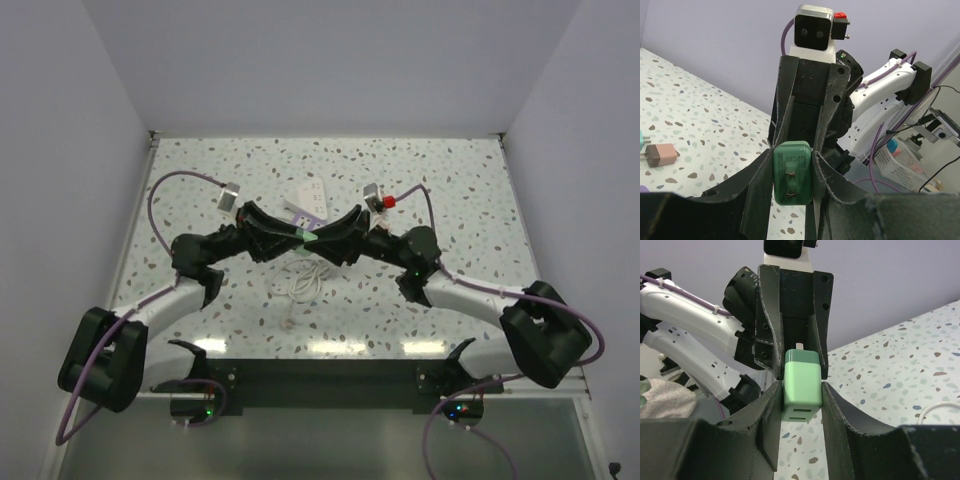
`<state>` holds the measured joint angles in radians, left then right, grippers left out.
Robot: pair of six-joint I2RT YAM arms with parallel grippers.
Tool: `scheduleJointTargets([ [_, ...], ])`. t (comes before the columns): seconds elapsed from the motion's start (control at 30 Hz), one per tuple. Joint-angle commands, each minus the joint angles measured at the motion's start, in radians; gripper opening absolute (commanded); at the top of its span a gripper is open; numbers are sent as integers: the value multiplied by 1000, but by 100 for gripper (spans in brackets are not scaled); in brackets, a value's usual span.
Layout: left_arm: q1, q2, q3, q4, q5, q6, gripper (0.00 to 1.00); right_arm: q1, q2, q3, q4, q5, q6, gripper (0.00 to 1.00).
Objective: Insert the plug
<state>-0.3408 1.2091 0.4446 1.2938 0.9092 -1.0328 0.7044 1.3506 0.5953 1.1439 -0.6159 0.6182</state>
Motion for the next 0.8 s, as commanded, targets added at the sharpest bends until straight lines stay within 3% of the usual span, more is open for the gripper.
scheduleJointTargets([
  [0.0, -9, 0, -4, 397, -24, 39, 30, 15, -36, 9, -10, 4, -35, 8],
  [0.07, -7, -8, -3, 359, -32, 62, 56, 15, -108, 15, -139, 36, -104, 0],
  [0.17, -7, -25, 3, 267, -50, 115, 73, 15, -192, 35, -350, 123, -213, 0],
  [0.33, -6, -34, 5, 184, -69, 175, 87, 6, -317, 79, -595, 212, -307, 0],
  [0.47, 9, -63, 5, 66, -107, 246, 89, 0, -335, 175, -860, 327, -440, 0],
  [0.57, 17, -95, 12, -111, -191, 356, 89, -5, -318, 260, -1036, 407, -518, 0],
  [0.7, 23, -111, 45, -414, -411, 494, 89, -5, -249, 391, -1245, 507, -613, 0],
  [0.77, 26, -99, 57, -467, -502, 516, 89, -5, -184, 461, -1338, 534, -670, 0],
])
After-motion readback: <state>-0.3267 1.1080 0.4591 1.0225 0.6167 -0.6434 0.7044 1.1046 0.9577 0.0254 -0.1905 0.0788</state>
